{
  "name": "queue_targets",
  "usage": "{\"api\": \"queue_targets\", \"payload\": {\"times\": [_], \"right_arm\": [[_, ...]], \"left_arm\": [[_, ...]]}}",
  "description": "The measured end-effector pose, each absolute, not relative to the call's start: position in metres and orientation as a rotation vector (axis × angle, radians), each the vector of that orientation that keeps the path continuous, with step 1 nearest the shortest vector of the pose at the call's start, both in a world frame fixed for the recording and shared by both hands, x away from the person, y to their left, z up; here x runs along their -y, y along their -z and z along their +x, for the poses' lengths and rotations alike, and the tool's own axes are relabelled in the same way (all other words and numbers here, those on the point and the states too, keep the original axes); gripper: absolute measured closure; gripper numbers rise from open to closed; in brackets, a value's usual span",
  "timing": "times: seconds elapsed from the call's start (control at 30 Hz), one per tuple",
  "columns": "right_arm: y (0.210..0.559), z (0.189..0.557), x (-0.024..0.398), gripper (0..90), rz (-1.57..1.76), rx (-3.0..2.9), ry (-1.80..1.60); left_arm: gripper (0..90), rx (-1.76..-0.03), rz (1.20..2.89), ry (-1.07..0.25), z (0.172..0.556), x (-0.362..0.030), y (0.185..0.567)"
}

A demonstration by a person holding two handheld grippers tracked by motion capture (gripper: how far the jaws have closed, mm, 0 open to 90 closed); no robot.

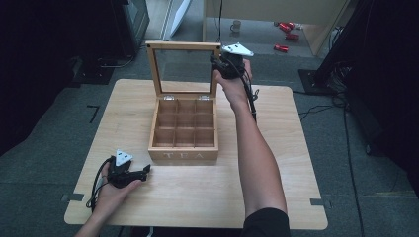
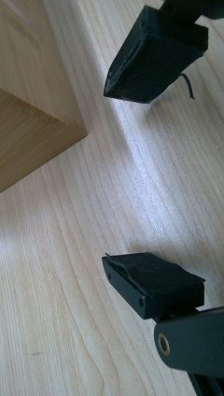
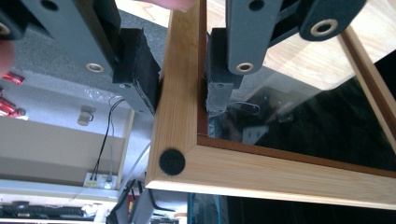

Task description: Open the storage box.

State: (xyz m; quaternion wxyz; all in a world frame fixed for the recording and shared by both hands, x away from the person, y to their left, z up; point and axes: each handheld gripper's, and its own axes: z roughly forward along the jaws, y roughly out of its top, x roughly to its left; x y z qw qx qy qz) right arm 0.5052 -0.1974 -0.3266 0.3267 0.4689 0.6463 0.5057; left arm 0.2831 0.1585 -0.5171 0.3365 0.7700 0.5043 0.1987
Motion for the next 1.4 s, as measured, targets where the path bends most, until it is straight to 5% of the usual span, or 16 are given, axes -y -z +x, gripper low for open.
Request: {"api": "queue_targets", "payload": {"times": [0.77,1.4], "right_arm": [[0.341,0.532,0.189,65.9,1.334,-1.576,-1.329],[0.387,0.527,0.176,64.6,1.331,-1.7,-1.248]], "left_arm": [[16.7,-1.314,2.012,-0.53,0.283,-0.157,0.517],[16.7,-1.311,2.018,-0.532,0.283,-0.157,0.517]]}}
